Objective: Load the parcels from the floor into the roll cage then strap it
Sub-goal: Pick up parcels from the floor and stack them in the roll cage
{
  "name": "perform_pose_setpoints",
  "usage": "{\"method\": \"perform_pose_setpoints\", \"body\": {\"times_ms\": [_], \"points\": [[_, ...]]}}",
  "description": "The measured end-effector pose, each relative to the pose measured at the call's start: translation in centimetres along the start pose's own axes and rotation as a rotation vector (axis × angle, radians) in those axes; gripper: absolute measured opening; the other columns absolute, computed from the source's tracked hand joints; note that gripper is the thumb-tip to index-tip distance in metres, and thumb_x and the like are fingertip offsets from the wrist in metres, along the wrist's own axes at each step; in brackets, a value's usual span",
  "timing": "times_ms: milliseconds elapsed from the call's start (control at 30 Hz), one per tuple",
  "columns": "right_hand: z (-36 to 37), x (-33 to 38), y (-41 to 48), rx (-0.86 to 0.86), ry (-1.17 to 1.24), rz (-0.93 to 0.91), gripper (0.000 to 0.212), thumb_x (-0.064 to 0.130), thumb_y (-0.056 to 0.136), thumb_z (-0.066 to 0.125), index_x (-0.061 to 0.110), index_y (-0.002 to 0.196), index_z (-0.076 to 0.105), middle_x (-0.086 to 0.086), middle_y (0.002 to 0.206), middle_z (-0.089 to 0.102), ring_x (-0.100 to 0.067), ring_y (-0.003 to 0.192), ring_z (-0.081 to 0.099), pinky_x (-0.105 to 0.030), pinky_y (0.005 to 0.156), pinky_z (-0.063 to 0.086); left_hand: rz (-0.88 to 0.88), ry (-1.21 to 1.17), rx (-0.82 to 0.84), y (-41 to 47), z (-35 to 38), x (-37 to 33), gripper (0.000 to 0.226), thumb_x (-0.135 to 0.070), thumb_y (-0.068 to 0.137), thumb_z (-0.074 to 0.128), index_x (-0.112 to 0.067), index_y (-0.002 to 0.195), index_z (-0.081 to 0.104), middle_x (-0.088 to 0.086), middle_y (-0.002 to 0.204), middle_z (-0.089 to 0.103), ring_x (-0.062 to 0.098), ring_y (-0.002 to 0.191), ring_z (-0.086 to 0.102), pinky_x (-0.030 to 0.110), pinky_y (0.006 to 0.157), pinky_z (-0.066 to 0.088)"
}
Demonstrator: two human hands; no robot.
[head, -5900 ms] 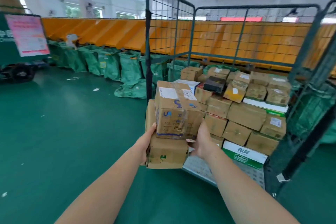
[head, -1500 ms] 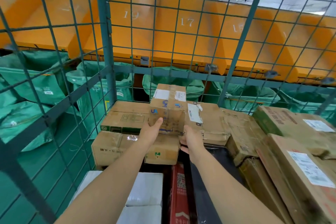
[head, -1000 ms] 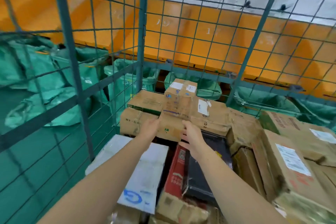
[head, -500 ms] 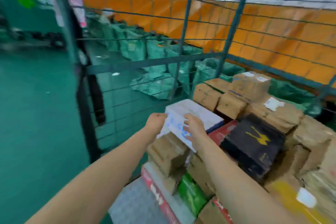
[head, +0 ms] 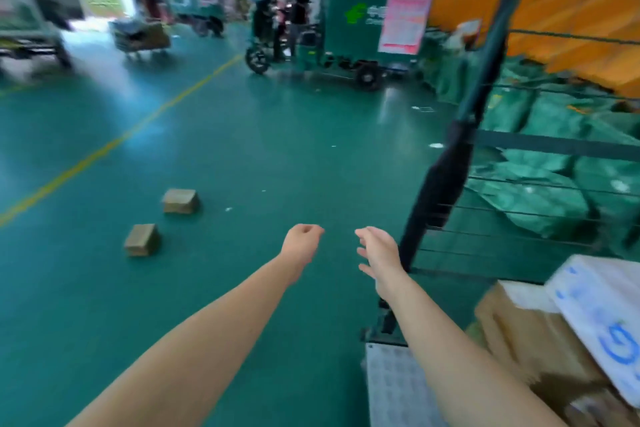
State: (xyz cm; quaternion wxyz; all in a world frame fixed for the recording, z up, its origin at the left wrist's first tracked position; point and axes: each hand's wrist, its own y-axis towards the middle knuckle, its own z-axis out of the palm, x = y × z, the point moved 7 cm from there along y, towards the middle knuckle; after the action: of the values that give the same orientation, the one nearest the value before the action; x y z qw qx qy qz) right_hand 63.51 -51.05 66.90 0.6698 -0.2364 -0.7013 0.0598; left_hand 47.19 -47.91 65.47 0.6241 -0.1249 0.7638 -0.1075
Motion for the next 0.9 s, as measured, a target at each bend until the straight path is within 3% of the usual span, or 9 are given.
{"method": "perform_pose_setpoints", "body": {"times_ms": [167,267,400,533,667,800,833,867,900], "points": [[14.1,-0.5,2.2,0.201,-0.091,0.012,0.044,0.025,0.094,0.059,0.019,0.137,0.049,-0.004,0.128,0.055,-0.024,0.116,0.056,-0.042,0.098,0.049,-0.093,-0.004,-0.192,3.4,-13.5,4.6,0.014,-0.020,0.090,0.047,-0.025,0.077,0.048,0.004,0.083,0.045,0.019,0.075,0.037,0.026,0.054,0.023],[21.6,-1.6,3.8,0.280,-0.179,0.012,0.054,0.025,0.094,0.060,0.017,0.144,0.043,0.003,0.115,0.054,-0.018,0.100,0.055,-0.043,0.100,0.048,-0.141,-0.006,-0.258,5.9,-20.4,7.3,0.014,-0.019,0.091,0.047,-0.024,0.078,0.049,0.004,0.080,0.043,0.019,0.074,0.038,0.027,0.057,0.026],[30.4,-3.8,6.0,0.356,-0.266,0.045,0.061,0.025,0.093,0.061,0.016,0.149,0.039,-0.007,0.133,0.051,-0.023,0.122,0.051,-0.047,0.109,0.041,-0.229,-0.035,-0.313,9.8,-27.9,12.1,0.022,-0.021,0.095,0.049,-0.011,0.105,0.065,-0.001,0.076,0.050,0.017,0.071,0.046,0.024,0.059,0.033],[36.4,-5.7,8.1,0.394,-0.317,0.091,0.062,0.025,0.093,0.061,0.018,0.149,0.036,-0.003,0.138,0.047,-0.022,0.125,0.048,-0.048,0.110,0.040,-0.303,-0.050,-0.320,12.4,-32.2,15.6,0.010,-0.020,0.094,0.048,-0.019,0.085,0.053,0.000,0.075,0.045,0.019,0.069,0.040,0.025,0.055,0.028],[40.8,-7.0,10.9,0.428,-0.380,0.142,0.063,0.025,0.094,0.060,0.017,0.150,0.035,-0.003,0.139,0.044,-0.018,0.119,0.044,-0.048,0.111,0.039,-0.371,-0.064,-0.299,15.2,-34.6,18.5,0.022,-0.017,0.089,0.043,-0.022,0.071,0.032,0.001,0.072,0.027,0.019,0.072,0.026,0.030,0.058,0.017],[44.6,-8.0,15.6,0.463,-0.463,0.184,0.064,0.025,0.093,0.060,0.017,0.151,0.034,-0.004,0.143,0.045,-0.021,0.123,0.046,-0.048,0.111,0.040,-0.485,-0.078,-0.303,19.4,-35.9,21.1,0.025,-0.015,0.088,0.043,-0.021,0.065,0.034,0.006,0.068,0.027,0.025,0.070,0.029,0.032,0.060,0.023],[45.7,-8.3,17.0,0.477,-0.486,0.196,0.064,0.025,0.093,0.061,0.017,0.151,0.034,-0.004,0.140,0.047,-0.020,0.119,0.047,-0.047,0.110,0.040,-0.518,-0.100,-0.298,20.7,-36.1,21.9,0.019,-0.017,0.089,0.044,-0.016,0.071,0.049,0.013,0.071,0.039,0.015,0.088,0.024,0.033,0.065,0.036],[46.8,-8.6,18.6,0.492,-0.512,0.202,0.064,0.025,0.093,0.060,0.017,0.151,0.034,-0.003,0.134,0.049,-0.020,0.115,0.047,-0.046,0.109,0.041,-0.533,-0.124,-0.306,22.4,-36.3,22.6,0.019,-0.020,0.091,0.046,-0.011,0.094,0.063,0.018,0.089,0.056,0.034,0.120,0.055,0.037,0.079,0.046],[48.0,-9.1,20.7,0.507,-0.540,0.212,0.064,0.025,0.093,0.060,0.017,0.151,0.033,-0.002,0.129,0.050,-0.020,0.112,0.048,-0.046,0.108,0.042,-0.561,-0.144,-0.325,24.3,-36.6,23.6,0.032,-0.023,0.093,0.048,-0.010,0.119,0.061,0.013,0.113,0.062,0.032,0.109,0.058,0.041,0.095,0.046]]}}
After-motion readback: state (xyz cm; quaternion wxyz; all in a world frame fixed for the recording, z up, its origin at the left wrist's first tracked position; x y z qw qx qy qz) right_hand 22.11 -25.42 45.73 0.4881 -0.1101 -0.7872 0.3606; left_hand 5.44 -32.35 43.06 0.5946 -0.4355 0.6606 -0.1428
